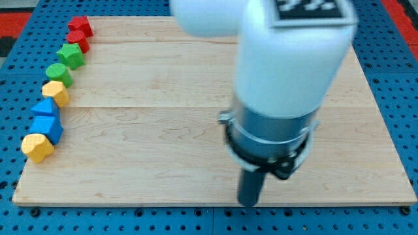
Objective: Separate the blue cube from yellow heart
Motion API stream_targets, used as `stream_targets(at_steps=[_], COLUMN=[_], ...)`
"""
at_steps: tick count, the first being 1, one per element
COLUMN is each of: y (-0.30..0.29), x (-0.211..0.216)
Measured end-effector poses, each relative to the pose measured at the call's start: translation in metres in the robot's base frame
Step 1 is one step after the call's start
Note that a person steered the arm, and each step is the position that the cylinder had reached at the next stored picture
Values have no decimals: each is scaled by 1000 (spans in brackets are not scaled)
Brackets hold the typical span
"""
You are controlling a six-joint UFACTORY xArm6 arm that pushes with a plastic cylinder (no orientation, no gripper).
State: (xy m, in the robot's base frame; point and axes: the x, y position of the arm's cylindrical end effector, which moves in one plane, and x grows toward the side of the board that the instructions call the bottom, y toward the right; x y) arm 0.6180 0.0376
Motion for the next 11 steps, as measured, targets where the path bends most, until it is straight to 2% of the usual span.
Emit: stream_targets(at_steps=[2,3,4,6,7,10,11], y=[-88,-203,-342,-342,-339,-252,-225], x=[0,-1,-3,-28,-79,-167,-155])
